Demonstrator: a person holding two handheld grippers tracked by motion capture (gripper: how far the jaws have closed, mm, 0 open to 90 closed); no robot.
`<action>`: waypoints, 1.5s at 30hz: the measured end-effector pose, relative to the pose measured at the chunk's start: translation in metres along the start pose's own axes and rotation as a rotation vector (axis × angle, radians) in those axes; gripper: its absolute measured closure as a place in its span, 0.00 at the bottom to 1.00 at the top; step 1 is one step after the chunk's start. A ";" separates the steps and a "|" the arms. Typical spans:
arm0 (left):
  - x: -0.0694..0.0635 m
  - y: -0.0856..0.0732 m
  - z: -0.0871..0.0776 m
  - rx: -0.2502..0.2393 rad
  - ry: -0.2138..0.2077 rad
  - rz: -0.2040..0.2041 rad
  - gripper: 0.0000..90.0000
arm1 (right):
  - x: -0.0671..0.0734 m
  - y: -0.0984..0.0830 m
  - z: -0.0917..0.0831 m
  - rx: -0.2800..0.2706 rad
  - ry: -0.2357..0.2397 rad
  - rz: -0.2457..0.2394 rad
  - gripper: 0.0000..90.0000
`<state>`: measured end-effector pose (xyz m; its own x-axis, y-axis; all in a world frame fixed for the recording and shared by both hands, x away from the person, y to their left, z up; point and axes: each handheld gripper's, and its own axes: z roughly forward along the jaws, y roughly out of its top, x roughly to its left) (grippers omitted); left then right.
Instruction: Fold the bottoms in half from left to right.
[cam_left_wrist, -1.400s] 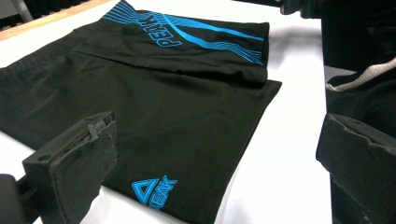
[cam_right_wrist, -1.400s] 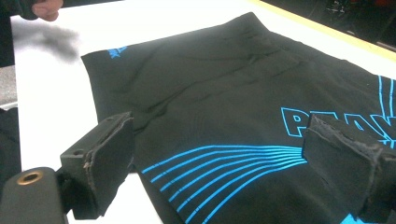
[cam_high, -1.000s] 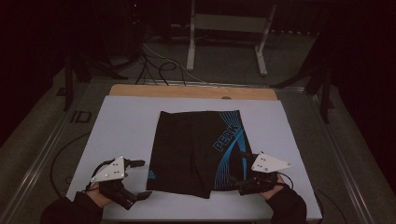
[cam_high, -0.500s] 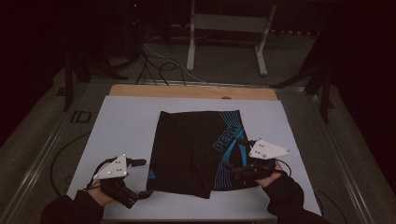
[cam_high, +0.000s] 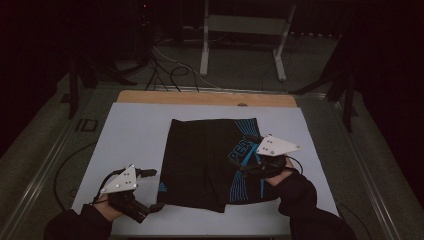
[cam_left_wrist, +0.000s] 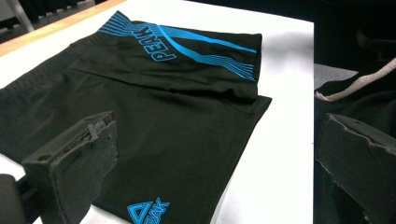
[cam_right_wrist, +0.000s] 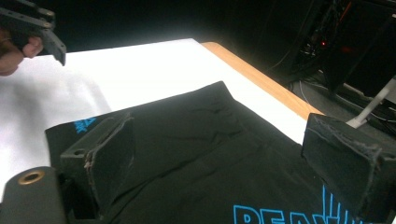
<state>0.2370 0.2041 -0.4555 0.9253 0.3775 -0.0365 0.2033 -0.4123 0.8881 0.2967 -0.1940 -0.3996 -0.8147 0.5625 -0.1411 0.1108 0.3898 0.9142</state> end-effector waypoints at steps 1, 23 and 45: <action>0.000 0.000 0.000 0.001 0.006 -0.007 0.00 | -0.001 0.003 0.005 0.000 0.003 0.002 0.11; -0.001 -0.005 0.003 0.006 0.087 -0.071 0.00 | 0.000 0.023 0.069 0.011 0.036 -0.018 0.11; 0.000 -0.017 0.011 0.061 0.175 -0.090 0.00 | 0.008 0.032 0.138 0.032 0.071 0.033 0.13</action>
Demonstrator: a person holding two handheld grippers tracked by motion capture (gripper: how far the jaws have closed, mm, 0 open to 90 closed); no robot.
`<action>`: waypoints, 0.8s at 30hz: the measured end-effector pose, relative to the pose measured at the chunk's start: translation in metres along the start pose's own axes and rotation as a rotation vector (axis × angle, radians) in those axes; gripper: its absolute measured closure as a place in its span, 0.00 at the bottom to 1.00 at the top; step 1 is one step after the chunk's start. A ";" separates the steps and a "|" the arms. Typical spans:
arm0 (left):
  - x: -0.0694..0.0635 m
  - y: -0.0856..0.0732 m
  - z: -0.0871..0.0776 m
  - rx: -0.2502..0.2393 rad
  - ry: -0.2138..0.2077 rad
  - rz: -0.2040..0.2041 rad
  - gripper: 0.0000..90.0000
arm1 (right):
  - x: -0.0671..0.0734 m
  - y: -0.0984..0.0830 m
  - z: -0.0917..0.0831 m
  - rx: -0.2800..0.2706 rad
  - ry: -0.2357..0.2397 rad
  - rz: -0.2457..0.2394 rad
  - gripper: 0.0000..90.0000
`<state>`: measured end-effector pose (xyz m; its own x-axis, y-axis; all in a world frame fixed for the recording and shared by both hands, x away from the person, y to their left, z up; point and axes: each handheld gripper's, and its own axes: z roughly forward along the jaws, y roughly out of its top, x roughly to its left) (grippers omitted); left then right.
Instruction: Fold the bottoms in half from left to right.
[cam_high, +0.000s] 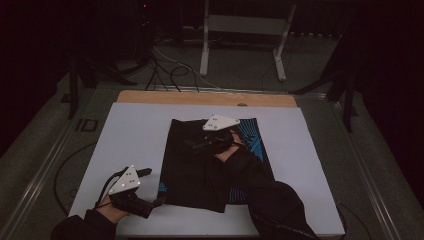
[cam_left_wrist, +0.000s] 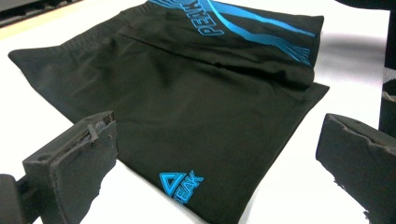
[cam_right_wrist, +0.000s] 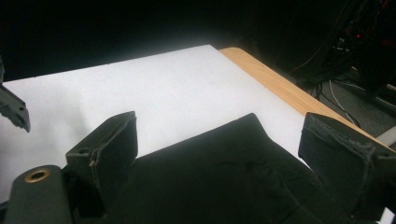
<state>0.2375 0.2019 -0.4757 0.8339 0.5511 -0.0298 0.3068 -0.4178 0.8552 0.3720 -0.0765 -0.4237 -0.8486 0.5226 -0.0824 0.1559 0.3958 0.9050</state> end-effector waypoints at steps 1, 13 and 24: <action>0.000 0.000 0.000 0.003 0.006 0.000 0.00 | 0.000 0.000 0.002 0.004 0.003 0.002 0.13; -0.003 -0.005 0.006 0.089 -0.030 -0.035 0.00 | 0.004 0.002 0.026 0.027 0.019 0.013 0.13; -0.004 -0.015 0.023 0.278 -0.064 -0.001 0.03 | 0.010 0.006 0.047 0.045 0.042 0.005 0.13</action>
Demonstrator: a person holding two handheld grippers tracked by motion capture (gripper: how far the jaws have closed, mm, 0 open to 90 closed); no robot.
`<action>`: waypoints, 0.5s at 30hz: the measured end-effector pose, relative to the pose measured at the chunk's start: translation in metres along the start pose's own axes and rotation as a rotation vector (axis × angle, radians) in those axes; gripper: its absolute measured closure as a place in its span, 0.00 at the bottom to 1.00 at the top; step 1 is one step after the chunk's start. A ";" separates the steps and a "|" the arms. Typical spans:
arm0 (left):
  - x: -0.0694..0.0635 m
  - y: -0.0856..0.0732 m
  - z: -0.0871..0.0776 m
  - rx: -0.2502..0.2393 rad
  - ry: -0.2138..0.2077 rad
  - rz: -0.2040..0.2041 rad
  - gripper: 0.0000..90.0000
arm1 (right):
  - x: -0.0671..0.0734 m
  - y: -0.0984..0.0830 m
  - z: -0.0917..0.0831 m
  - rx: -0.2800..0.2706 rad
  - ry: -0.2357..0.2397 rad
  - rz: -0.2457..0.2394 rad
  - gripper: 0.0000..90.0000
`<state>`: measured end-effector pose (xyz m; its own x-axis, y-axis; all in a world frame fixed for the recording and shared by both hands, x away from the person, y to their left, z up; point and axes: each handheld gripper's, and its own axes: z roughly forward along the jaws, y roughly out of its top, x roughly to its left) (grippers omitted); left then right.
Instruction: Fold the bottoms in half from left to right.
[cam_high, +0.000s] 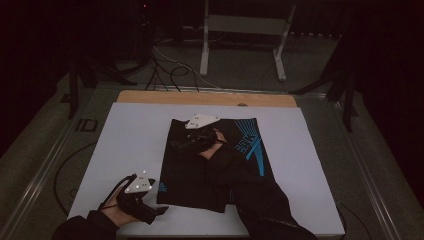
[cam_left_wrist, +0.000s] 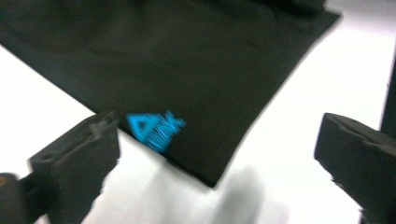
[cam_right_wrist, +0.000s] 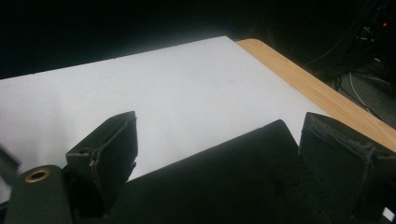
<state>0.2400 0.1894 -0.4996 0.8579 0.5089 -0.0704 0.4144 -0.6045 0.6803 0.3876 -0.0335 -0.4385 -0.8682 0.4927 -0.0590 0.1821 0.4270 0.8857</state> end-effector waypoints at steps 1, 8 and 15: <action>0.000 -0.001 0.001 0.021 0.011 0.006 0.04 | 0.000 0.000 0.001 0.002 0.002 -0.001 0.13; 0.005 -0.003 0.004 0.058 0.030 -0.022 0.16 | 0.003 0.002 0.009 0.005 0.013 0.000 0.13; 0.005 -0.004 0.008 0.112 0.049 0.004 0.33 | 0.004 0.001 0.018 0.022 0.021 -0.005 0.13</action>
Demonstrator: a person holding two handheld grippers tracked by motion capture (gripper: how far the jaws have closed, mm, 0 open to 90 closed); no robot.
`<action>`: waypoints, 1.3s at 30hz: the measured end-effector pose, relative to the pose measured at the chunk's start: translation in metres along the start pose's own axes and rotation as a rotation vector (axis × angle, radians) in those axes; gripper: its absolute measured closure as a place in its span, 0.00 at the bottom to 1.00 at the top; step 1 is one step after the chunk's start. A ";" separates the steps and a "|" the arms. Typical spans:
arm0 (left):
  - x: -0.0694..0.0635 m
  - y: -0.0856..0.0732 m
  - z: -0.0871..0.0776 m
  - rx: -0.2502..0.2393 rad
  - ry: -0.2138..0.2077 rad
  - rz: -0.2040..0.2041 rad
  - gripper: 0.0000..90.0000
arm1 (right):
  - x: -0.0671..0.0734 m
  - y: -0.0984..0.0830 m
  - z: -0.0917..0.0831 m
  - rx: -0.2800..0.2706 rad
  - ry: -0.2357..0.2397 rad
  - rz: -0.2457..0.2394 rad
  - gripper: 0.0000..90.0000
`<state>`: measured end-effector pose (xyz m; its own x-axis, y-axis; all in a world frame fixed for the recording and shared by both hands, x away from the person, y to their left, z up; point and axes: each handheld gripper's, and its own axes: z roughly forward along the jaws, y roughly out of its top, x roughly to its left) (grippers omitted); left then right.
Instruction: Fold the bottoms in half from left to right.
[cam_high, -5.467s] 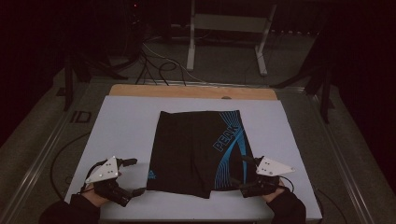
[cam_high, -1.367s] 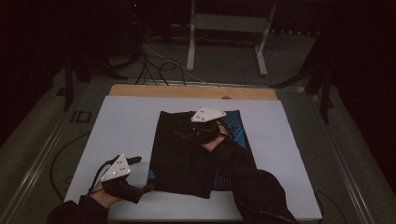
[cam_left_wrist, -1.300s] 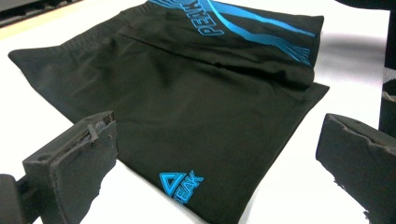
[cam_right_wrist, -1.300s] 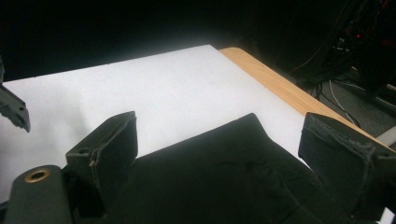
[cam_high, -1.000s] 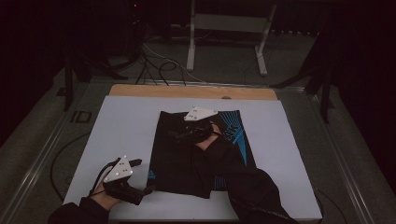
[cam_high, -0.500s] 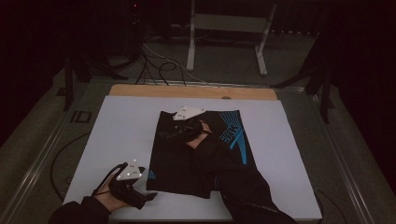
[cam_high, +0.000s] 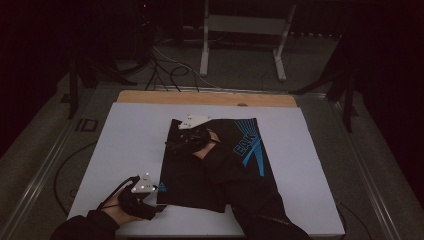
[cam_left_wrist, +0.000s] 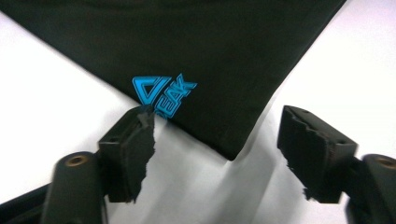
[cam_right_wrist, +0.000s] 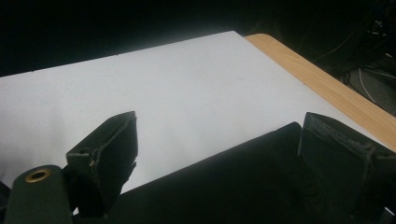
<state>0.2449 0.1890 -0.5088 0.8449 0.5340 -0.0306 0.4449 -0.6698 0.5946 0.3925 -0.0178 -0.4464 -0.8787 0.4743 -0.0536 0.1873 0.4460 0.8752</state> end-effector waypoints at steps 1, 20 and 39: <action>-0.001 0.000 0.000 0.003 -0.003 0.003 0.34 | 0.000 0.000 0.000 0.001 0.003 0.005 0.13; -0.003 0.006 0.002 0.012 0.027 -0.010 0.80 | 0.001 -0.003 0.012 0.002 0.010 0.028 0.13; -0.006 0.018 -0.013 -0.071 0.066 -0.003 0.95 | -0.002 -0.006 0.030 0.015 0.013 0.044 0.13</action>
<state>0.2435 0.1804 -0.4876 0.8212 0.5703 0.0190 0.4231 -0.6309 0.6504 0.4065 0.0014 -0.4658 -0.8753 0.4836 -0.0089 0.2321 0.4361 0.8694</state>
